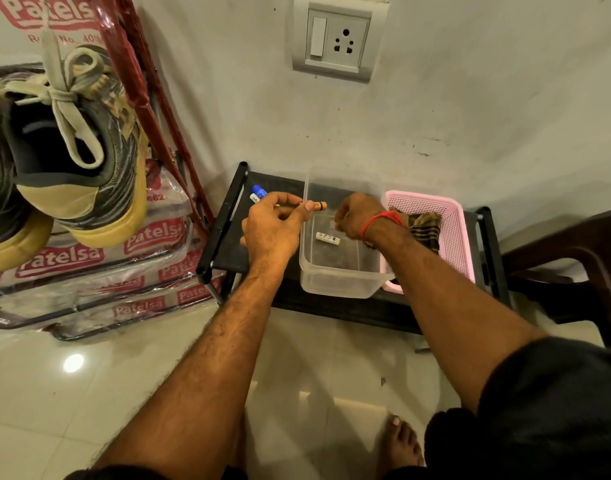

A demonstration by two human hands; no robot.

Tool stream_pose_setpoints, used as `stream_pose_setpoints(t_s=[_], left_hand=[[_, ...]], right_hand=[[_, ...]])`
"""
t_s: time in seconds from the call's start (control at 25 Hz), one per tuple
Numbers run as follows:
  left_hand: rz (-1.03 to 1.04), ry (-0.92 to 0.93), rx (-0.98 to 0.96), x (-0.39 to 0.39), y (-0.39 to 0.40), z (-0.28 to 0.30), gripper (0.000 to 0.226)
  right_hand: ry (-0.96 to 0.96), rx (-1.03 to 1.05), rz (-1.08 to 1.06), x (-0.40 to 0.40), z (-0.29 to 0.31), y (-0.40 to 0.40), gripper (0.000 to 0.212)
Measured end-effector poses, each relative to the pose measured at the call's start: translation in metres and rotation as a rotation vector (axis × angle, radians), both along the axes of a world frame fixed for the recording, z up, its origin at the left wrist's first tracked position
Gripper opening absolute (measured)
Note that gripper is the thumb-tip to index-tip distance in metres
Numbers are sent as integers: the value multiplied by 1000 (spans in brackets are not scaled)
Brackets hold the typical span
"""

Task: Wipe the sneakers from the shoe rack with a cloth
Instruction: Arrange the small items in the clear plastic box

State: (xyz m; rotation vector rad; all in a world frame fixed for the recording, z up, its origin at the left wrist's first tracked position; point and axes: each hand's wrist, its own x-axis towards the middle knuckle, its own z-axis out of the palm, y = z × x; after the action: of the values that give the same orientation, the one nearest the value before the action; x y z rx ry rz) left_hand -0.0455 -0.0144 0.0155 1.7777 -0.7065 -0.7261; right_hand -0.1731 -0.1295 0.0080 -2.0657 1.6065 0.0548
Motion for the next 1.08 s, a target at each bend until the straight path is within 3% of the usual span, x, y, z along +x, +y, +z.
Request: stream_pose_setpoints(t_s=[0.12, 0.16, 0.2, 0.28, 0.36, 0.44, 0.56, 0.84, 0.92, 1.08], left_hand=[[-55, -17, -21, -4, 1, 0, 19], [-81, -17, -24, -5, 2, 0, 17], [-105, -13, -23, -6, 1, 1, 15], [-148, 19, -11, -6, 2, 6, 15], [-138, 68, -1, -2, 3, 8, 17], [-47, 104, -4, 7, 6, 6, 12], [123, 111, 19, 26, 10, -4, 27], [255, 219, 133, 59, 15, -23, 29], [202, 225, 160, 58, 18, -28, 25], [150, 181, 133, 59, 22, -32, 25]], right_hand=[[-581, 96, 1, -13, 34, 15, 31], [-680, 149, 81, -17, 45, 20, 34], [-658, 142, 176, -18, 53, 23, 34], [-427, 21, 295, -19, 55, 23, 25], [-338, 12, 252, -16, 48, 17, 19], [-230, 7, 205, -13, 35, 10, 17], [58, -98, 276, -6, 17, -3, 24], [-319, -317, 162, 36, 42, 4, 15], [-276, -331, 291, 62, 44, 8, 17], [46, -268, 504, 124, 25, 2, 27]])
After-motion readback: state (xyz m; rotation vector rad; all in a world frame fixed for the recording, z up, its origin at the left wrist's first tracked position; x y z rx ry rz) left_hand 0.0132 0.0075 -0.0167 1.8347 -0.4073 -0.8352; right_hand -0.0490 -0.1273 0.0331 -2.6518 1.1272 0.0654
